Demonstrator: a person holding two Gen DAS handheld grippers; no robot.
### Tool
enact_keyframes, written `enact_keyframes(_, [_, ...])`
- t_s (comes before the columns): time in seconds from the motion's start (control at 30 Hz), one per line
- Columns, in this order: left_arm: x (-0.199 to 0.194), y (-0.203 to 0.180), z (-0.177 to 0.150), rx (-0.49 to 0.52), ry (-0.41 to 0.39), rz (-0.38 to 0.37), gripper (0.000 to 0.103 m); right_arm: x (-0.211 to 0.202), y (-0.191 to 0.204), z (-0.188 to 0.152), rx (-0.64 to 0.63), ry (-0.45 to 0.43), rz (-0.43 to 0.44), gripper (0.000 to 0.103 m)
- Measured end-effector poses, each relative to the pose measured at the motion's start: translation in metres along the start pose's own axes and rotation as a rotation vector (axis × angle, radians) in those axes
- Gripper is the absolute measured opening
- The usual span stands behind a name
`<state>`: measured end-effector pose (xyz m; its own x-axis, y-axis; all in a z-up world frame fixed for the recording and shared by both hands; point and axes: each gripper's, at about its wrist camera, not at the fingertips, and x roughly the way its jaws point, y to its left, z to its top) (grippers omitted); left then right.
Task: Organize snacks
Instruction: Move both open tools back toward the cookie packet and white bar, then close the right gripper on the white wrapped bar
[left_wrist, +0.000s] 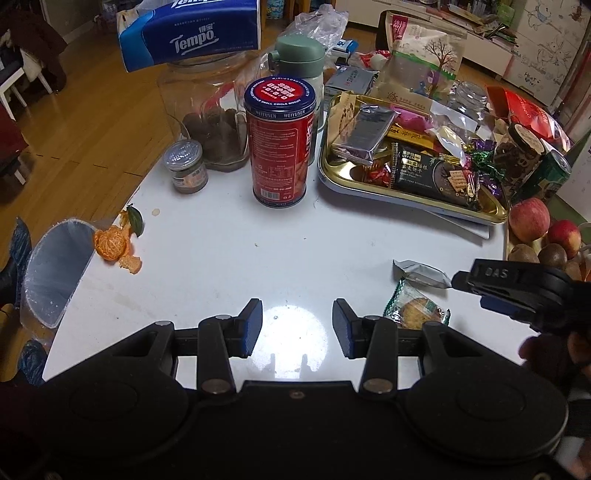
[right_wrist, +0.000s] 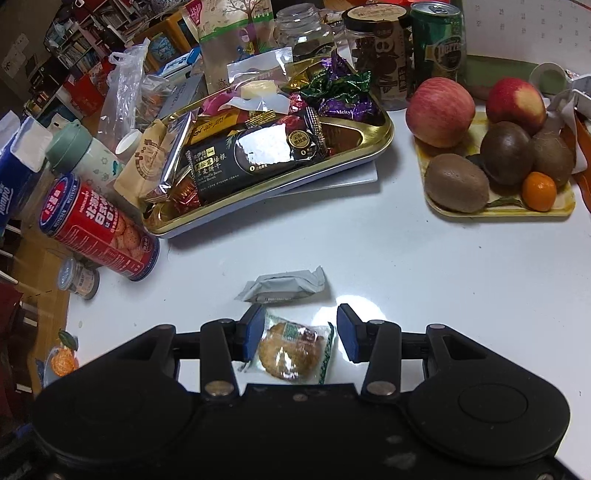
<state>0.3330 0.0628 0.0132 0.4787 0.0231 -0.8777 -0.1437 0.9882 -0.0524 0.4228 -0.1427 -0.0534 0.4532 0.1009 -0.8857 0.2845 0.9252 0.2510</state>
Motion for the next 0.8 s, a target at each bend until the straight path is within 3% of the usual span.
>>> enact_keyframes(0.37, [0.004, 0.004, 0.002, -0.028, 0.023, -0.032, 0.051, 0.054, 0.023, 0.014, -0.025, -0.125, -0.048, 0.046])
enact_keyframes(0.53, [0.006, 0.008, 0.004, -0.044, 0.030, -0.034, 0.051, 0.080, 0.027, 0.009, -0.055, -0.073, -0.107, 0.044])
enact_keyframes(0.8, [0.008, 0.006, 0.000, -0.044, 0.041, -0.036, 0.051, 0.067, 0.025, -0.027, -0.228, 0.036, -0.192, 0.044])
